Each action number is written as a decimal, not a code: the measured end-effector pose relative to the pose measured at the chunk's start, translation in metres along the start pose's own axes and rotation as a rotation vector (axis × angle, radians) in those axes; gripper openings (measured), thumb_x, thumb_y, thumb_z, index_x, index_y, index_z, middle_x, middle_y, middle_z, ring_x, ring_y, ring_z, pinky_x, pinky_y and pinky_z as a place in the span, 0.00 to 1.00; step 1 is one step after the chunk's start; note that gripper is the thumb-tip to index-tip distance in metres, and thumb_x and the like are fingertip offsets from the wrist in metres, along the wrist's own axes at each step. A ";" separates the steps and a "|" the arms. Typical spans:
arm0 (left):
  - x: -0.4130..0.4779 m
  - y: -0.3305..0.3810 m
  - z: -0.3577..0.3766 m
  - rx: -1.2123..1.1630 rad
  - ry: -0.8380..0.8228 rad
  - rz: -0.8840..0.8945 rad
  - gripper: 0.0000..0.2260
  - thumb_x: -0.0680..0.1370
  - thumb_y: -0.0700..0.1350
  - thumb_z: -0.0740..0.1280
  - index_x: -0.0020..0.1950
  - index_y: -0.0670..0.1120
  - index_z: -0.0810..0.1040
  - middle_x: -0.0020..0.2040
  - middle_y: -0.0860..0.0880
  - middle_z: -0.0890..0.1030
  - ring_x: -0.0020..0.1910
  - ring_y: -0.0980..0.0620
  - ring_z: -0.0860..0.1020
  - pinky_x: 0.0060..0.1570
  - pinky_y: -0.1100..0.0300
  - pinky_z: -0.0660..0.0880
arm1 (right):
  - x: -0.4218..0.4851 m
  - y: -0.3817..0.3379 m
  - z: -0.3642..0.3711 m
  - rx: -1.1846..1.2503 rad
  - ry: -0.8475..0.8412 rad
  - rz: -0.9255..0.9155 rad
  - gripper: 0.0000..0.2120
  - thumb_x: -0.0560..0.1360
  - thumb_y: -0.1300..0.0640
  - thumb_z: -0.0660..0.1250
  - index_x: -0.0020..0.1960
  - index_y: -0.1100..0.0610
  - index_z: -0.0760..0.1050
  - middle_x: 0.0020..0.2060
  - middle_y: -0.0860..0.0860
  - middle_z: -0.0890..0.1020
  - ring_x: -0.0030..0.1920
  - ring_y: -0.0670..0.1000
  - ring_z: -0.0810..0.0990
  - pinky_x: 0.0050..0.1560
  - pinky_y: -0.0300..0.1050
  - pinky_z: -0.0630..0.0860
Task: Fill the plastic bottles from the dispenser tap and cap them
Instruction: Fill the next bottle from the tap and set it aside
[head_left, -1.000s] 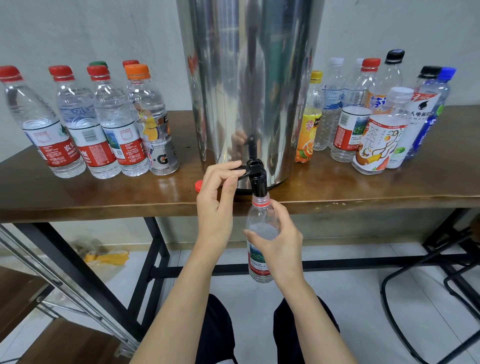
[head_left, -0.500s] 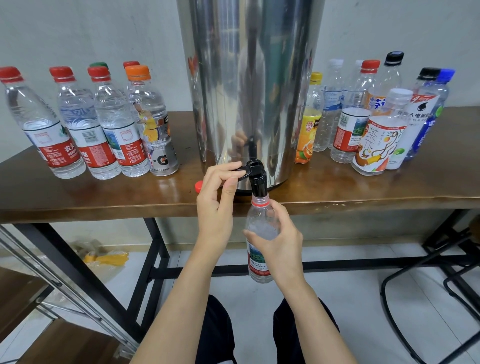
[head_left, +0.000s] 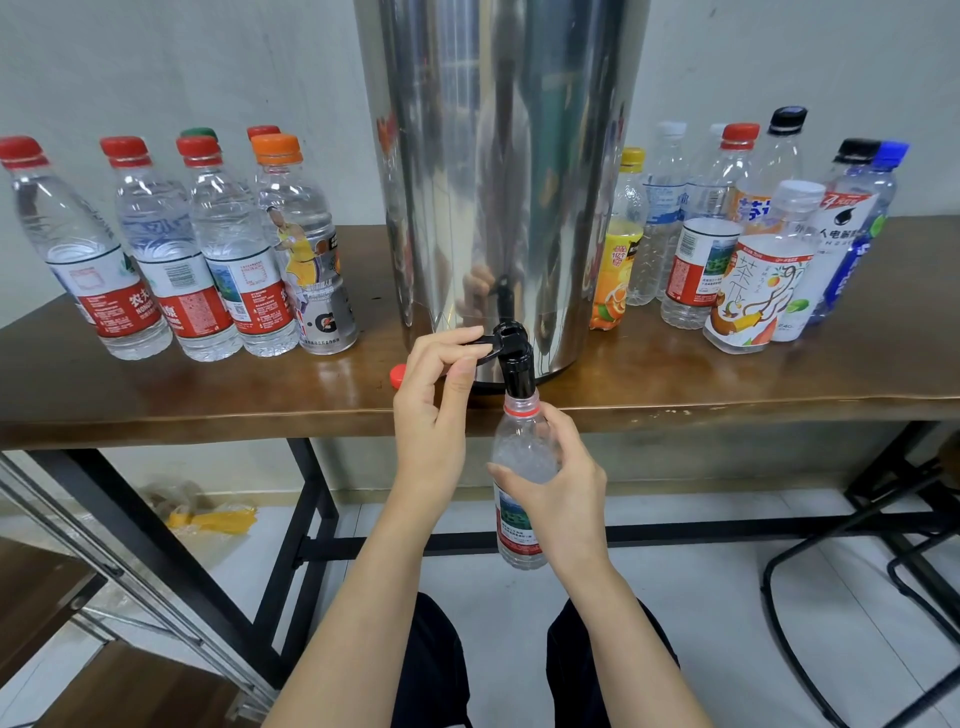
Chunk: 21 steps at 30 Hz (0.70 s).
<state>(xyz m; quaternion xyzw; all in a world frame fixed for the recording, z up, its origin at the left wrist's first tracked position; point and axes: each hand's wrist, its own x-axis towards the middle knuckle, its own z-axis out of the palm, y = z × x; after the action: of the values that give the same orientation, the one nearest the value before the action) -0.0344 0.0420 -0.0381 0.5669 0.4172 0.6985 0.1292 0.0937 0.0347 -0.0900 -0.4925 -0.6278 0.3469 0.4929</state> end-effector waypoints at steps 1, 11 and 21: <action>0.000 0.000 0.000 -0.001 -0.001 0.002 0.09 0.82 0.45 0.60 0.52 0.55 0.79 0.57 0.56 0.79 0.62 0.55 0.77 0.65 0.61 0.70 | 0.000 0.000 0.000 0.001 0.000 0.001 0.35 0.67 0.57 0.80 0.61 0.32 0.66 0.54 0.31 0.75 0.57 0.33 0.73 0.65 0.45 0.74; 0.001 0.001 -0.003 0.005 -0.025 0.002 0.08 0.82 0.47 0.61 0.52 0.56 0.80 0.57 0.61 0.79 0.63 0.52 0.77 0.67 0.54 0.71 | 0.001 0.005 0.001 0.006 0.004 0.003 0.34 0.67 0.57 0.80 0.63 0.35 0.69 0.57 0.37 0.78 0.58 0.36 0.75 0.63 0.43 0.74; 0.006 0.004 -0.013 0.124 -0.087 0.027 0.08 0.82 0.47 0.62 0.51 0.58 0.80 0.56 0.61 0.80 0.61 0.50 0.76 0.64 0.46 0.71 | 0.003 0.007 0.004 -0.052 0.030 -0.037 0.33 0.67 0.57 0.79 0.69 0.45 0.70 0.60 0.42 0.73 0.59 0.39 0.72 0.53 0.22 0.65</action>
<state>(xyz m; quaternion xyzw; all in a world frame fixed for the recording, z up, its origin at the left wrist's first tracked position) -0.0474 0.0378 -0.0315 0.6093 0.4458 0.6477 0.1025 0.0915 0.0400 -0.0969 -0.4986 -0.6383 0.3135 0.4957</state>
